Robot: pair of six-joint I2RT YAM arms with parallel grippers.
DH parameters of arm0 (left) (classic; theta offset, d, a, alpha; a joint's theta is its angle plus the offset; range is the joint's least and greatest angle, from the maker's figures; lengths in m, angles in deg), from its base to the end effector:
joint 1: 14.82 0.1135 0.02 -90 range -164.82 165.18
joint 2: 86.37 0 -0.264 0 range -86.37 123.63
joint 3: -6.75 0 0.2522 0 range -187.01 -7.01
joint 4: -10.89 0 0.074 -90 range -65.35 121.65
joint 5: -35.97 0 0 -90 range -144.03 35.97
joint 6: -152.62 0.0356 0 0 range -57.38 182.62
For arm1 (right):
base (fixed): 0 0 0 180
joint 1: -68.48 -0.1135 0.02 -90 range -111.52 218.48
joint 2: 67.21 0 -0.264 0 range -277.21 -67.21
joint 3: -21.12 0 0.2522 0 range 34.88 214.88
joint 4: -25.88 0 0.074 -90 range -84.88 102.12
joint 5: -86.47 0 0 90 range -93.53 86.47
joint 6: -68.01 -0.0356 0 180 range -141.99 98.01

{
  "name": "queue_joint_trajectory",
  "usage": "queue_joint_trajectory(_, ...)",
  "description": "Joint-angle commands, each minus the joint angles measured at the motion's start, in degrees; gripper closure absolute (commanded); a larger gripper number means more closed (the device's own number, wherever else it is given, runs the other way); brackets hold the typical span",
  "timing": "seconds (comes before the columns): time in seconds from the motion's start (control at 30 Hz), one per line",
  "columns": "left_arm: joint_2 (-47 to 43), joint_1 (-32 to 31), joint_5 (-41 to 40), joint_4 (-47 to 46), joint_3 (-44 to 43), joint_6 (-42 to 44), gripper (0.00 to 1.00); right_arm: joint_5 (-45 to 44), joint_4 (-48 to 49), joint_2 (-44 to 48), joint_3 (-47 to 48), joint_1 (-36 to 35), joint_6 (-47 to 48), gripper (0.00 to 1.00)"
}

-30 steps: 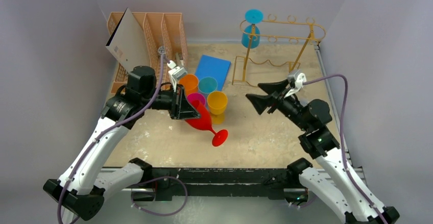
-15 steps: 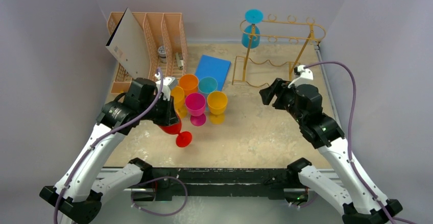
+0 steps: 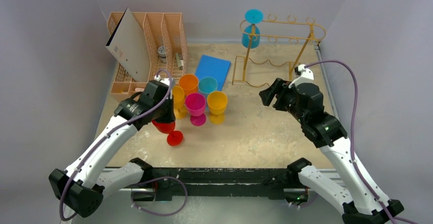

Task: Take the wine glass off the wine glass rack
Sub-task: Place the wine glass at the center of the board.

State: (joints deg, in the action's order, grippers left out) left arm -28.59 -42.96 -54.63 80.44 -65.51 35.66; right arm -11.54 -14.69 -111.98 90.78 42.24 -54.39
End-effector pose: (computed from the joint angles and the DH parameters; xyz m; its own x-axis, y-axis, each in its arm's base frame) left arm 0.1644 -0.0875 0.3101 -0.8558 -0.0564 -0.5142 0.0879 0.9637 -0.2519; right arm 0.1516 0.0692 0.3760 -0.3748 0.4068 -0.8331 -0.1382 0.8640 0.4841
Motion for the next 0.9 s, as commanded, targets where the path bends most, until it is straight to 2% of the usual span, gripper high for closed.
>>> queue_joint_trajectory(0.0,1.19,-2.32,-7.85,-6.86,-0.12,-4.14,1.0,-0.01,-0.65,-0.18,1.41,-0.04,-0.95,0.24)
queue_joint_trajectory(0.2,4.83,-8.1,-14.81,-10.36,-0.67,-4.11,1.0,-0.1,-1.65,-0.94,1.95,-0.04,-1.24,0.24)
queue_joint_trajectory(0.33,4.79,-8.98,-16.0,-12.13,1.16,-4.46,1.0,-0.91,-2.35,-0.89,1.86,-0.04,-1.01,0.23)
queue_joint_trajectory(0.7,3.63,-9.57,-13.72,-15.56,5.39,-2.97,1.0,-1.22,-2.3,-1.37,1.33,-0.04,-1.99,0.23)
queue_joint_trajectory(0.87,4.12,-9.88,-10.32,-18.05,5.97,-2.48,1.0,-1.54,-2.49,-1.63,1.15,-0.06,-2.31,0.23)
